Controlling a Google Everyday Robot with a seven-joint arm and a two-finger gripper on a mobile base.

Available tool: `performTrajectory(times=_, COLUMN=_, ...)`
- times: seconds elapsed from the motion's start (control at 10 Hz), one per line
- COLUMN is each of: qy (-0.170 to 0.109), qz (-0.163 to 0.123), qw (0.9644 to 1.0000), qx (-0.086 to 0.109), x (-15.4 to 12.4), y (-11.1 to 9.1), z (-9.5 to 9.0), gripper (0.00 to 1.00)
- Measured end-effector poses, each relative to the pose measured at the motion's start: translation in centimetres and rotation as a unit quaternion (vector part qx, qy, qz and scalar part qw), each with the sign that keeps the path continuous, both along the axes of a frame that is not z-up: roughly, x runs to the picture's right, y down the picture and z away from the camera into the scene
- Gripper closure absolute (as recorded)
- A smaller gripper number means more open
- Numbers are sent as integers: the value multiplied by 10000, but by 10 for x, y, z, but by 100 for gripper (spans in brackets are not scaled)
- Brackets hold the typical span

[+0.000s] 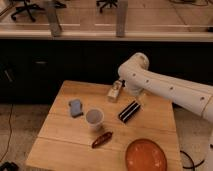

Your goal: Move the arm in a circular motion

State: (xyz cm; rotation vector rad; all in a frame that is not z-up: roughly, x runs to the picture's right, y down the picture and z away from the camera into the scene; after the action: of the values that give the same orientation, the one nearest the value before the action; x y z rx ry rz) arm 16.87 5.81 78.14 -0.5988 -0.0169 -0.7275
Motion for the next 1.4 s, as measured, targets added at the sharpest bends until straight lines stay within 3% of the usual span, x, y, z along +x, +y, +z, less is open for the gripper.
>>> performTrajectory(times=1.4, qy=-246, qz=-476, qw=9985, qx=-52, x=0, y=0, z=0, gripper=20)
